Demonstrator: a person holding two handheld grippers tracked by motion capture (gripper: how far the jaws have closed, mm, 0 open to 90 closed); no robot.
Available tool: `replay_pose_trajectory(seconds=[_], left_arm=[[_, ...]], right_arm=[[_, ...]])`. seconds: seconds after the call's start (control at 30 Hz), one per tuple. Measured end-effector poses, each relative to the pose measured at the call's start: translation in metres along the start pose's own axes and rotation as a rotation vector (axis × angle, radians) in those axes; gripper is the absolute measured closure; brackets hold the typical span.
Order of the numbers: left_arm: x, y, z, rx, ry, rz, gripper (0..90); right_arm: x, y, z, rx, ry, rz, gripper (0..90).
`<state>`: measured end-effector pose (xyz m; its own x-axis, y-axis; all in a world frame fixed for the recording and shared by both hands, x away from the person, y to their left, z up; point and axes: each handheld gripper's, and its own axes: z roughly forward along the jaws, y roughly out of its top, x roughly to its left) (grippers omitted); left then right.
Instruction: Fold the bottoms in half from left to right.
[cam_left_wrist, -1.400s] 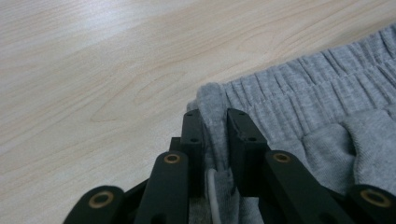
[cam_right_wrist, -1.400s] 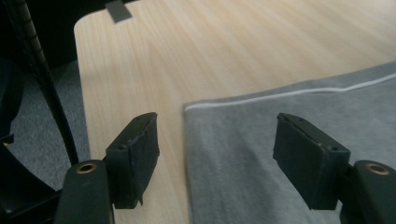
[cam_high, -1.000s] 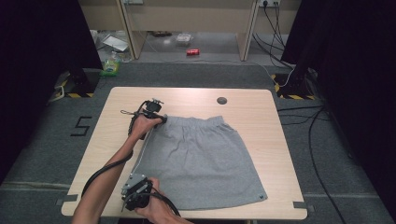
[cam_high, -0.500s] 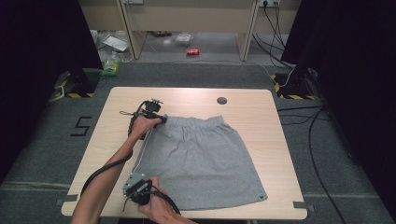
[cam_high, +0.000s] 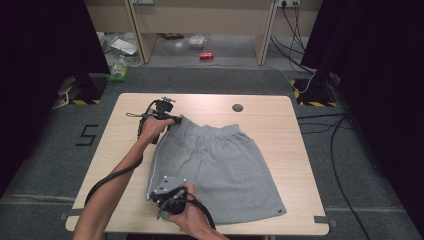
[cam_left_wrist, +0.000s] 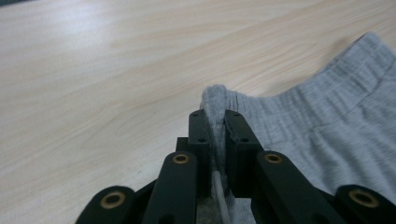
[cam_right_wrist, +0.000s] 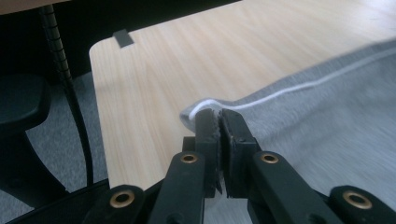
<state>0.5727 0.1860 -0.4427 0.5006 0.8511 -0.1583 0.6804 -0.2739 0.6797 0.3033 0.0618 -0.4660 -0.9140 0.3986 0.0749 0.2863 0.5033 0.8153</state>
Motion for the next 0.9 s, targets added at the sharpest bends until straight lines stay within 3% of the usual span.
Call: replay_pose_trajectory(seconds=[0.2,0.43,0.6,0.9], left_arm=[[-0.029,0.022,-0.007,0.008,0.028,0.028,81.6],[-0.068,0.045,-0.008,0.013,0.022,0.06,81.3],[-0.094,0.058,0.003,0.024,0.015,0.069,81.1],[-0.131,0.071,0.026,0.031,-0.021,0.088,81.1]], right_arm=[[-0.01,-0.017,-0.047,-0.078,-0.037,0.059,86.3],[-0.025,-0.047,-0.106,-0.149,-0.108,0.144,86.3],[-0.034,-0.072,-0.142,-0.19,-0.164,0.209,86.3],[-0.042,-0.103,-0.182,-0.231,-0.234,0.277,86.4]])
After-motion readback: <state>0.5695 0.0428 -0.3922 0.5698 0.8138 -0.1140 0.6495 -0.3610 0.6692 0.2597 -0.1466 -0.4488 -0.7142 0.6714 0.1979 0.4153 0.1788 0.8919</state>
